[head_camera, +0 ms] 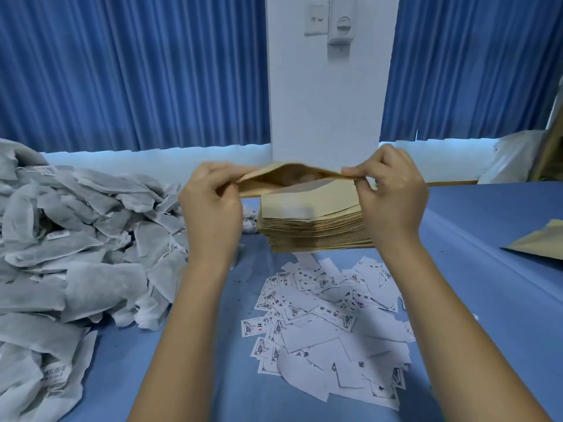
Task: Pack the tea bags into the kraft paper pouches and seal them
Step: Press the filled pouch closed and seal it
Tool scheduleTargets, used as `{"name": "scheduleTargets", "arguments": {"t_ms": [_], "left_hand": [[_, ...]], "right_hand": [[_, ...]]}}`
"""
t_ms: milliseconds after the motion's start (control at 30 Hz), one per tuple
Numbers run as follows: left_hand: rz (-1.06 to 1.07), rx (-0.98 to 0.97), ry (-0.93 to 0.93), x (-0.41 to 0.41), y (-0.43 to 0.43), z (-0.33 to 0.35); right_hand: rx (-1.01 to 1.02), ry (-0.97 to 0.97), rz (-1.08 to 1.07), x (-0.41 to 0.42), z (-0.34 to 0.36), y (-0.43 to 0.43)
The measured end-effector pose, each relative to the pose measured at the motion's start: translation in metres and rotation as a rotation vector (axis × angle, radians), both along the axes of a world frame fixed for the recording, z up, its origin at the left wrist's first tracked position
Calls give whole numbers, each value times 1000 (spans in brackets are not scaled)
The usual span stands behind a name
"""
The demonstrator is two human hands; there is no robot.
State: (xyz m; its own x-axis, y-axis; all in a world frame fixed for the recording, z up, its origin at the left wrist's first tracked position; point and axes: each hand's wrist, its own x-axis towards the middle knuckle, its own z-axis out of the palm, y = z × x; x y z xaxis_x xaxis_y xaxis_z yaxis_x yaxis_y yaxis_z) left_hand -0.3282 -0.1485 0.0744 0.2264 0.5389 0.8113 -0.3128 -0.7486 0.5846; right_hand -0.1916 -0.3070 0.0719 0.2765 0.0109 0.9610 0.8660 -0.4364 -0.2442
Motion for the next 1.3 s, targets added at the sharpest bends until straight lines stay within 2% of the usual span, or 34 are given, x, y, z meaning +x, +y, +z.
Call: {"name": "scheduleTargets", "arguments": {"t_ms": [100, 267, 333, 433, 567, 633, 700, 767, 833, 933, 1000, 1067, 1200, 1300], "left_hand": [[-44, -202, 51, 22, 5, -34], [-423, -1093, -110, 55, -9, -92], [-559, -1246, -15, 66, -21, -110], [-713, -1298, 144, 79, -30, -123], [-978, -1289, 205, 91, -26, -130], [-983, -1308, 212, 94, -24, -133], [-921, -1408, 202, 93, -21, -138], [-887, -1523, 156, 91, -16, -142], [-874, -1556, 128, 89, -14, -145], [-813, -1525, 129, 94, -19, -149], [-721, -1468, 137, 98, -23, -155], [-667, -1414, 147, 101, -24, -160], [-714, -1409, 128, 104, -33, -158], [-674, -1454, 144, 105, -40, -156]], "right_hand": [[-59, 59, 7, 14, -28, 6], [-162, 93, -30, 30, -95, 8], [-195, 102, -27, 35, -115, 5], [-270, 125, -9, 42, -133, 1], [-270, 177, 82, 50, -145, -2], [-261, 225, 178, 50, -146, -3], [-240, 313, 257, 47, -146, -3], [-79, 503, 345, 40, -144, -1], [205, 799, 413, 32, -143, 3], [612, 1295, 622, 25, -145, 10], [854, 1484, 807, 27, -145, 13], [996, 1578, 847, 30, -147, 13], [905, 1604, 799, 30, -147, 13], [973, 1627, 751, 28, -151, 16]]}}
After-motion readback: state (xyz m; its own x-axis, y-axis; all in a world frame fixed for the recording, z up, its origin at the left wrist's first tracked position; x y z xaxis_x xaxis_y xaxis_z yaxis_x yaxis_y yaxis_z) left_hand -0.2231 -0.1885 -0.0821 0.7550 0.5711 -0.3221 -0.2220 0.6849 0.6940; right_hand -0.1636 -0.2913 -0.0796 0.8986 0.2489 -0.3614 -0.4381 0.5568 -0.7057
